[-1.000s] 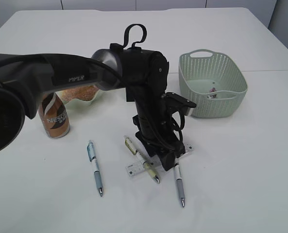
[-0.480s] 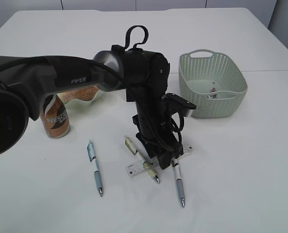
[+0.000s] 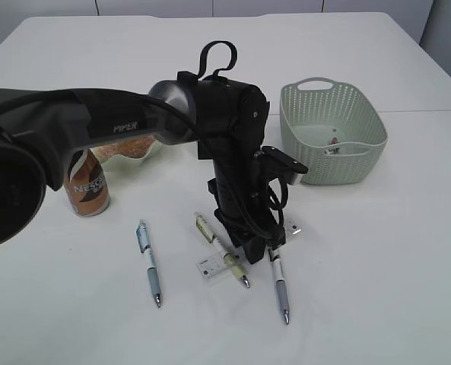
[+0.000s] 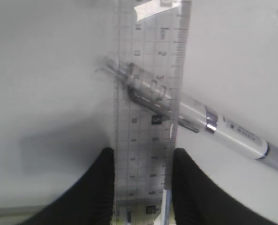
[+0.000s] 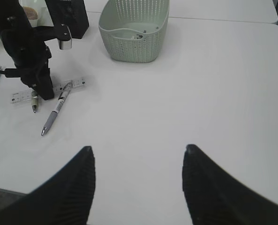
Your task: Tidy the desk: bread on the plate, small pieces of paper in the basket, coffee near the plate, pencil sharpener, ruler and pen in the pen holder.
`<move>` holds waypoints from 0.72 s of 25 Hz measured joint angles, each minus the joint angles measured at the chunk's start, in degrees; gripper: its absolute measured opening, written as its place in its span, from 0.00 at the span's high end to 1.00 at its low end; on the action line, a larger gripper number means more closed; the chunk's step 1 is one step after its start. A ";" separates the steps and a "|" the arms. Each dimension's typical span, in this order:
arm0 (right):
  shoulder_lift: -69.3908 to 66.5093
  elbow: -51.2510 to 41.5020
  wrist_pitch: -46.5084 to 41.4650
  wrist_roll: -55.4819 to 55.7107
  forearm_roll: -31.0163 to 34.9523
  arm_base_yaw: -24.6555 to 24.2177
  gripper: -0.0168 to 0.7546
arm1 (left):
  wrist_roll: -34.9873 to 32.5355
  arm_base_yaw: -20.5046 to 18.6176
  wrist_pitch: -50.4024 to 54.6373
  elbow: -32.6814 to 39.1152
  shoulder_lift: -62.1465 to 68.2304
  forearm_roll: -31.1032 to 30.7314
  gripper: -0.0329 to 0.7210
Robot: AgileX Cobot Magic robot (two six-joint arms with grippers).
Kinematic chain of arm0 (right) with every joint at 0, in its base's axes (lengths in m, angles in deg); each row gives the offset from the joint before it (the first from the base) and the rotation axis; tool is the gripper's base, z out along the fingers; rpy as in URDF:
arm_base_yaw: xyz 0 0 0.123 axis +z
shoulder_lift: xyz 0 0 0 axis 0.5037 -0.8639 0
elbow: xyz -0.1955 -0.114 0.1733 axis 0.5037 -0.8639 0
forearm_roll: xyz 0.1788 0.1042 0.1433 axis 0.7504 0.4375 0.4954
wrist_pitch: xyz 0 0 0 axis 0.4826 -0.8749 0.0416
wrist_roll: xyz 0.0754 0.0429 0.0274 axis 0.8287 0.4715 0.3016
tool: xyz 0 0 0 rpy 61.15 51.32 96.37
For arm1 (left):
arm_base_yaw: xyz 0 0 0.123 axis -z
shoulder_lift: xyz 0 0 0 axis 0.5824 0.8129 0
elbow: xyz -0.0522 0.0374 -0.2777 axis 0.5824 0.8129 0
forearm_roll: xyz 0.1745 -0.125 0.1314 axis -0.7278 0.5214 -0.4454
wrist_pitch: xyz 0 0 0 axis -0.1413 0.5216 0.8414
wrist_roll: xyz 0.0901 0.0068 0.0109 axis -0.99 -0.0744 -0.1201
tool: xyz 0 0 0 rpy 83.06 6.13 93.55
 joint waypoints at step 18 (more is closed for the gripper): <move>0.00 0.00 0.99 2.33 -0.09 0.00 0.38 | 6.57 -0.14 0.32 0.56 -4.58 -1.56 0.65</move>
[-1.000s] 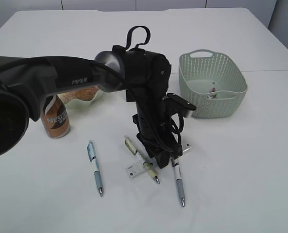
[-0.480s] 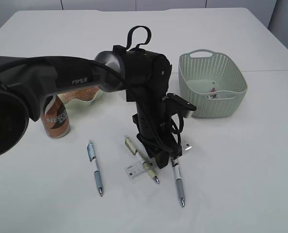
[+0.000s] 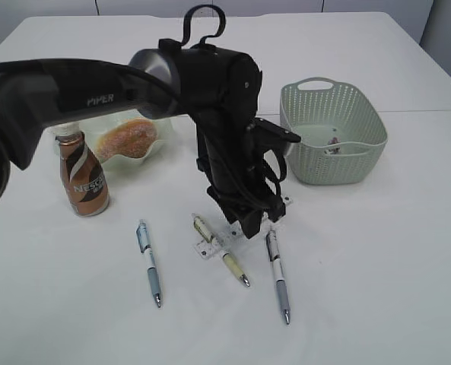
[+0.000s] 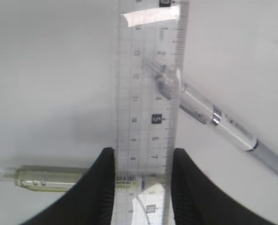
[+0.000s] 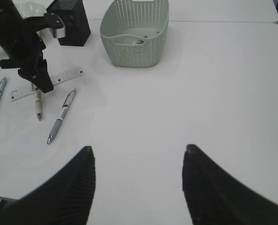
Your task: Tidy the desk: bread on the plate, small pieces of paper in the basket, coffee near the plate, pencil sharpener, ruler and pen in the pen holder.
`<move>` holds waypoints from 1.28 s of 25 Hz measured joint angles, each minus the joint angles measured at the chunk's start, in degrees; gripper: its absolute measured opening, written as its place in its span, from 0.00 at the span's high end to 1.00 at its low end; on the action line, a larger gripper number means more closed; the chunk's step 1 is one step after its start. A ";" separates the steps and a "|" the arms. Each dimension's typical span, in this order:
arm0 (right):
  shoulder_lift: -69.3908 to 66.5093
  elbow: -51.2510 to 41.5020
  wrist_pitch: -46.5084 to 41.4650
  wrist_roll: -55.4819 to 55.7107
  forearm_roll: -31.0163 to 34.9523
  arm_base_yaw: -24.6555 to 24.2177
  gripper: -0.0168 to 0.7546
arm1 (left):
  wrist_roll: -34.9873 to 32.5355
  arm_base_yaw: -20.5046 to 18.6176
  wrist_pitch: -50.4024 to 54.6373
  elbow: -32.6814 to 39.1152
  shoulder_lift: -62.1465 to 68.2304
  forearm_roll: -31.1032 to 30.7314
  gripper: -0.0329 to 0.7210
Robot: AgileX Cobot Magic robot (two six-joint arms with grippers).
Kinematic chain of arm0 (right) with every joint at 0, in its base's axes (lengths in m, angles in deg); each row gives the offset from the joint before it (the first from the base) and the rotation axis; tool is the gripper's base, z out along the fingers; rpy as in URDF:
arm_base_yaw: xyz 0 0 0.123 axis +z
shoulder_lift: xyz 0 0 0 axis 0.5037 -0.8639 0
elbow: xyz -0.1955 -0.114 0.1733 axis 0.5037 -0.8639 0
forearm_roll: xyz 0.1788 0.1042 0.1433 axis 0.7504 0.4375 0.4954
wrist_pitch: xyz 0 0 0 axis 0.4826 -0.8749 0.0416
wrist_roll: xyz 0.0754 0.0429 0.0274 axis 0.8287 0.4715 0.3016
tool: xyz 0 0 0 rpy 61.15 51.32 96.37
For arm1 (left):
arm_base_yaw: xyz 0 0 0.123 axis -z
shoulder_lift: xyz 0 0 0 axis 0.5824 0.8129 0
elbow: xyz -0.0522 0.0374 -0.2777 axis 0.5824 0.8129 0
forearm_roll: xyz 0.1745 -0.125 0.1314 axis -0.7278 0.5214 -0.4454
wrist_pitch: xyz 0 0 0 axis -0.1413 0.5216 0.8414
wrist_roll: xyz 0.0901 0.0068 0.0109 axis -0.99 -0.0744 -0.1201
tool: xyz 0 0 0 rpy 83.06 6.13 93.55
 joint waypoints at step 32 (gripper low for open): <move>0.00 0.00 0.24 0.84 0.00 0.00 0.38 | 17.35 -0.47 -16.56 -14.71 -12.36 -8.83 0.65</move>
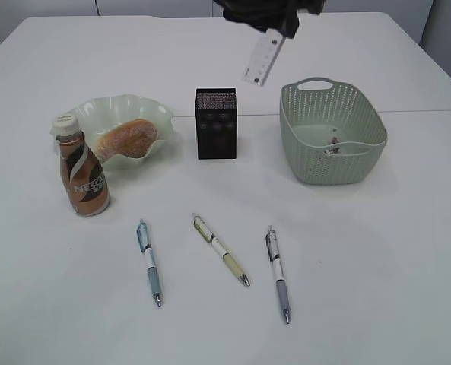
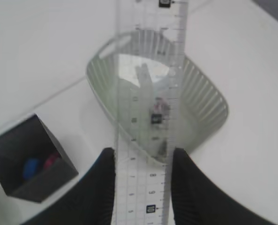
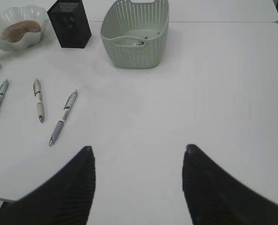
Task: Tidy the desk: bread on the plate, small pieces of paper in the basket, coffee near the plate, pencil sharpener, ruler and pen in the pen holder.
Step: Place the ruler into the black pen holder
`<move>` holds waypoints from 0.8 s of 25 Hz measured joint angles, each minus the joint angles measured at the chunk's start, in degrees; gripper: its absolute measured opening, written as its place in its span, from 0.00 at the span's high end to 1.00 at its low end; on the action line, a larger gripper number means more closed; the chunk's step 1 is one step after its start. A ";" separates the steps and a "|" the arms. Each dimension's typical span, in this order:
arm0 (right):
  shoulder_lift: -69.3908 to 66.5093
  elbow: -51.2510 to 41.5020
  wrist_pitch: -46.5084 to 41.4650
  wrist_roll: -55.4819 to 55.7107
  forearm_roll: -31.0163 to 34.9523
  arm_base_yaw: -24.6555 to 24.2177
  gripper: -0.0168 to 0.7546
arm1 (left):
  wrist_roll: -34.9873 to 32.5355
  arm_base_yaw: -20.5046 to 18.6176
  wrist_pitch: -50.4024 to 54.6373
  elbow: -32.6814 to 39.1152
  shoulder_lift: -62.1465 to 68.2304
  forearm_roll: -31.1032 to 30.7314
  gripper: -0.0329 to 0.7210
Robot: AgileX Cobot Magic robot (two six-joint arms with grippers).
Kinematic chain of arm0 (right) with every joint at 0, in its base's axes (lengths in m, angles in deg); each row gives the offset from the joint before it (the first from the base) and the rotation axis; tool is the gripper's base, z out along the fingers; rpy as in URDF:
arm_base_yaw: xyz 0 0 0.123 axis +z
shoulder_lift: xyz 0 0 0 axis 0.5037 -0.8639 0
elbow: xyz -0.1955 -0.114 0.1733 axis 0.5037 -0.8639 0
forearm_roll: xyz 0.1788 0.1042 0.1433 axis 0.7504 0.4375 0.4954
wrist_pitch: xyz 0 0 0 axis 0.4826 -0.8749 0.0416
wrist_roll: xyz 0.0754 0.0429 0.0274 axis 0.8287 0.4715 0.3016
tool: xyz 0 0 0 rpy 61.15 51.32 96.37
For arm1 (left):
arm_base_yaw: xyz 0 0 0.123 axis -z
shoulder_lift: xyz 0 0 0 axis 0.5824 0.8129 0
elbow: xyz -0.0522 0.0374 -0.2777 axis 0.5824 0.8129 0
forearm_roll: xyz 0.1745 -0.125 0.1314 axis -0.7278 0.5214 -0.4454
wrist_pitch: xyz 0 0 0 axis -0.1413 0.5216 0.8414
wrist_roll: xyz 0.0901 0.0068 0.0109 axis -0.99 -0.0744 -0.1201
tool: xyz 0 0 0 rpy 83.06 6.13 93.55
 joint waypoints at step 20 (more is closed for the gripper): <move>0.00 0.00 0.10 0.10 0.00 0.00 0.38 | 0.03 -1.29 -40.75 0.00 0.23 -8.04 0.65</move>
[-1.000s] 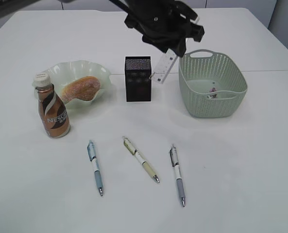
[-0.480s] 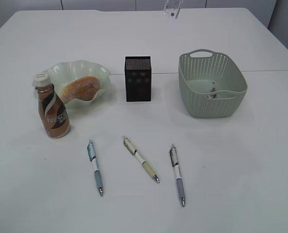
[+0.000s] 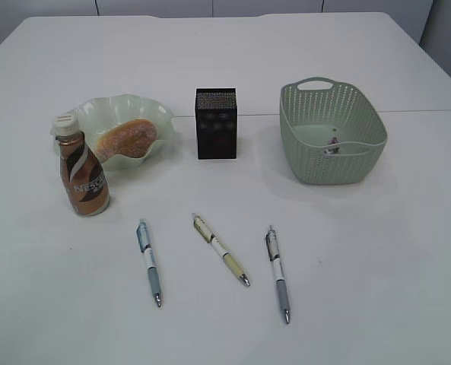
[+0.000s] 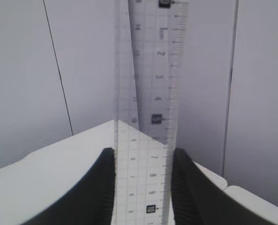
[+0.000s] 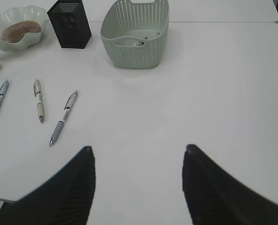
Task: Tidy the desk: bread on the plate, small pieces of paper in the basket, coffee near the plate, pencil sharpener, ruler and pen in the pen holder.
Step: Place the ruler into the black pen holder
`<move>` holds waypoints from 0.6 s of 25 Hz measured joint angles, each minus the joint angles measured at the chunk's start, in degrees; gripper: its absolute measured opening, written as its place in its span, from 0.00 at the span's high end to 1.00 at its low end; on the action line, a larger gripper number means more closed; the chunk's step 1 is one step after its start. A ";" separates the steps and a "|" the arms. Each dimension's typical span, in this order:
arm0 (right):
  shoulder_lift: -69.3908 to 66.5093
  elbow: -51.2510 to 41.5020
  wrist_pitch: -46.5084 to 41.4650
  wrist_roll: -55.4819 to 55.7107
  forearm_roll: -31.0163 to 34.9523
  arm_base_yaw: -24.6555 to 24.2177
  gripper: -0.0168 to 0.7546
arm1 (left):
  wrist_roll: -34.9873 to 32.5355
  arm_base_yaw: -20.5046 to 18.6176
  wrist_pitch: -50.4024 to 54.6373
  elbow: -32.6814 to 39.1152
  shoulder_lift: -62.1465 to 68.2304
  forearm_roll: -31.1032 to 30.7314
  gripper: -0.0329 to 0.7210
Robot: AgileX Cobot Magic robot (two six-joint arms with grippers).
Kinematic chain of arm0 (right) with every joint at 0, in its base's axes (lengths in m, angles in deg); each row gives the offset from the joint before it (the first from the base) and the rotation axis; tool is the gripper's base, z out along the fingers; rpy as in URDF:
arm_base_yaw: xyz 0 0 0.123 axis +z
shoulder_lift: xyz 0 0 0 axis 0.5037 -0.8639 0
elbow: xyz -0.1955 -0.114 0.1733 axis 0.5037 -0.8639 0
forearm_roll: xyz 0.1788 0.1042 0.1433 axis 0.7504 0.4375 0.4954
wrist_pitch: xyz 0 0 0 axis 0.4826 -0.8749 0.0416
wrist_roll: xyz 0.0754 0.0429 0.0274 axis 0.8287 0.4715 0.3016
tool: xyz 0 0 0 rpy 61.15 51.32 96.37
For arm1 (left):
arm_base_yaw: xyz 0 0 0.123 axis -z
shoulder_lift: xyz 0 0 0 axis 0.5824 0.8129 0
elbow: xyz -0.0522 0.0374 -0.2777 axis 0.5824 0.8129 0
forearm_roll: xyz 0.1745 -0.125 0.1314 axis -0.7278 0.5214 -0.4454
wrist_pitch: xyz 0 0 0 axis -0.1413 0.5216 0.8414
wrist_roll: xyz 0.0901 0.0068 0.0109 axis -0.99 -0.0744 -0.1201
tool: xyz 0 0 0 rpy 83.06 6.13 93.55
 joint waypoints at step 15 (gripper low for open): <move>0.00 0.00 0.00 0.00 -0.15 0.00 0.38 | 0.10 -2.97 -11.54 0.00 11.75 2.46 0.65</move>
